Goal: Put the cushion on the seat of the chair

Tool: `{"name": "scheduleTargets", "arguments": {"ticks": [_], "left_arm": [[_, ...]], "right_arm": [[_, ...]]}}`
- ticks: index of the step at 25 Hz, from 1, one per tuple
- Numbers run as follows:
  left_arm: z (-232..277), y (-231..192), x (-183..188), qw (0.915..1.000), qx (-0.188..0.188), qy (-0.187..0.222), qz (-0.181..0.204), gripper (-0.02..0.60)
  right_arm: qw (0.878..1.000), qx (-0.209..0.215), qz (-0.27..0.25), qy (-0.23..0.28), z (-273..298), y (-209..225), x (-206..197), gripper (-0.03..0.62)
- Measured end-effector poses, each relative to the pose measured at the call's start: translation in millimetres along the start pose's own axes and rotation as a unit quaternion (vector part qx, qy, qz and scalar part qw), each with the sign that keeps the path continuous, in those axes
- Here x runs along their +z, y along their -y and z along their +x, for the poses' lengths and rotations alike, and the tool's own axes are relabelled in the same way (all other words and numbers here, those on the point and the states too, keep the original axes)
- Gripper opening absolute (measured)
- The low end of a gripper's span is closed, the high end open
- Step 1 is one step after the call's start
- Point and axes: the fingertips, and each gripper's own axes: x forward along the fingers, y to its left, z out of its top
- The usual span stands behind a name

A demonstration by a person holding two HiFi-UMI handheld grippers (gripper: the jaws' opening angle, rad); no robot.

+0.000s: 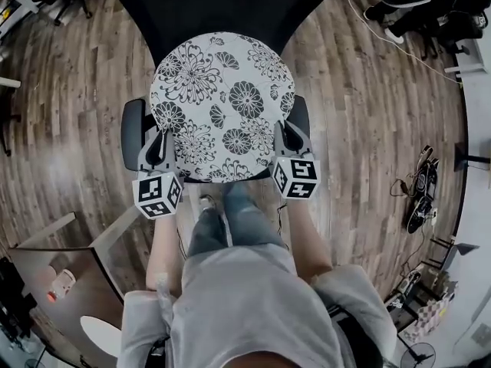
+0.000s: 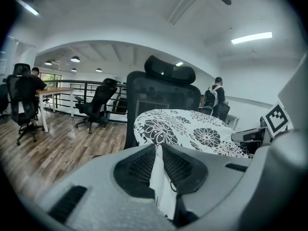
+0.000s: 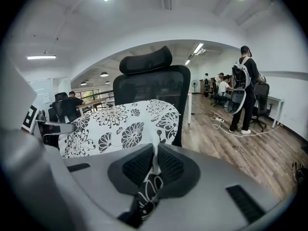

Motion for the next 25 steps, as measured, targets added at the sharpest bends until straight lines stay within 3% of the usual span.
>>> {"name": "scheduleTargets", "arguments": {"ticks": [7,17,25], "left_arm": [[21,-6,-28,0.9998,0.002,-0.016,-0.009,0.035],[48,-23,-87,0.9963,0.008,-0.074,-0.043,0.035],[61,-25,-133,0.9929,0.012,-0.110,-0.043,0.035]], "right_arm": [[0.999,0.002,0.017,-0.032,28,5,-27,0.028],[0.996,0.006,0.025,-0.083,62,10,-76,0.028],[0.993,0.006,0.030,-0.116,77,15,-122,0.028]]}}
